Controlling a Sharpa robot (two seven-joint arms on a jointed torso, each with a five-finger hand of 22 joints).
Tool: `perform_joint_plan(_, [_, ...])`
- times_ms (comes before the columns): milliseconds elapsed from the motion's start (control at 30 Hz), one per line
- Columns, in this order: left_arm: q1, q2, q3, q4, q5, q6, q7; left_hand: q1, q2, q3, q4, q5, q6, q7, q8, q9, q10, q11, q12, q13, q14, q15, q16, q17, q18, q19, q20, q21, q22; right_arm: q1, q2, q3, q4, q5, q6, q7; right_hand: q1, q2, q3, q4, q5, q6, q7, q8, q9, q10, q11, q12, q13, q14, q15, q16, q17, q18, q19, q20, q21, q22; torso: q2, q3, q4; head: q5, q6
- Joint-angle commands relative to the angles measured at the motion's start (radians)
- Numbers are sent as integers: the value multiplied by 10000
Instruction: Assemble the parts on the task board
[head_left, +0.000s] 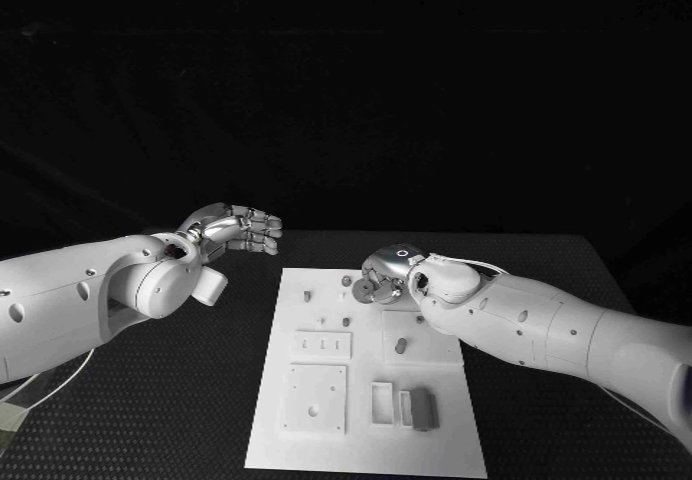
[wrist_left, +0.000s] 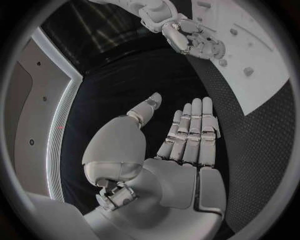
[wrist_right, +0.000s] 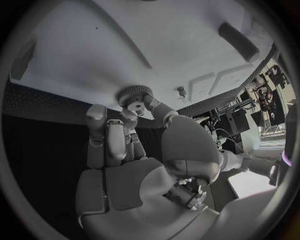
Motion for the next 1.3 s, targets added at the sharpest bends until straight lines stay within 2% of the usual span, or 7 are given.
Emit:
perform_joint_plan(33, [11, 19, 9, 21, -17, 128, 83, -42, -22, -22, 23, -39, -59, 222, -38, -15, -55, 19, -34, -13, 46, 52, -54, 17, 141, -69, -2, -57, -2, -248, -21, -165, -79, -510, 785, -253, 142, -225, 103, -77, -30, 150, 167, -40, -1, -44, -3, 12, -13, -12, 1, 22, -11, 1143, 21, 21, -17, 141, -2, -3, -3, -9, -8])
perform_joint_plan(233, [11, 12, 9, 26, -17, 131, 84, -42, -20, -21, 24, -39, -59, 224, -38, -15, -53, 19, -32, -12, 47, 52, -57, 19, 141, -68, -2, -57, -2, -312, 11, -199, -107, -627, 683, -318, 341, -594, 204, -110, -30, 158, 168, -36, 17, -33, -3, 19, -27, -13, 1, 16, -27, 1143, 54, 16, -26, 132, -10, -3, 3, -20, -4])
perform_joint_plan(433, [11, 8, 9, 30, -17, 134, 87, -43, -19, -20, 26, -39, -58, 225, -37, -15, -50, 19, -30, -12, 48, 52, -59, 21, 141, -68, -2, -56, -1, -391, 44, -245, -155, -733, 618, -366, 378, -779, 255, -15, -30, 145, 176, -44, 26, -30, 6, 22, -37, -3, 10, 16, -23, 1143, 76, 20, -38, 123, -3, -5, 7, -21, 4])
perform_joint_plan(900, [11, -10, 9, 42, -17, 138, 78, -52, -15, -22, 36, -39, -52, 228, -33, -14, -40, 18, -25, -11, 51, 52, -66, 27, 141, -67, -1, -55, -1, -455, 31, -273, -141, -788, 479, -381, 467, -795, 316, 54, -30, 210, 156, -3, 60, -25, -12, 31, -43, 18, -3, 25, -8, 1143, 96, 17, -42, 123, 2, -2, 0, -24, -1])
perform_joint_plan(1133, [11, -20, 9, 42, -17, 132, 73, -57, -10, -22, 43, -39, -49, 229, -31, -13, -36, 18, -23, -10, 53, 53, -68, 30, 141, -66, 0, -55, -1, -456, -136, -272, 69, -924, -125, -635, 720, -413, 319, -153, -30, 484, 60, 157, 156, 84, -102, 66, -66, 175, -80, 108, 141, 1143, 157, 3, 3, 147, -10, -1, -4, -33, 30])
perform_joint_plan(1300, [11, -35, 9, 43, -17, 120, 62, -33, -14, -14, 27, -39, -47, 234, -30, -13, -33, 17, -21, -10, 56, 50, -73, 35, 145, -68, -4, -56, -1, -454, -221, -267, 171, -1061, -574, -949, 695, -344, 265, -206, -30, 529, 38, 180, 176, 115, -126, 59, -85, 211, -105, 120, 163, 1143, 176, 8, 11, 149, -1, 4, 3, -32, 53])
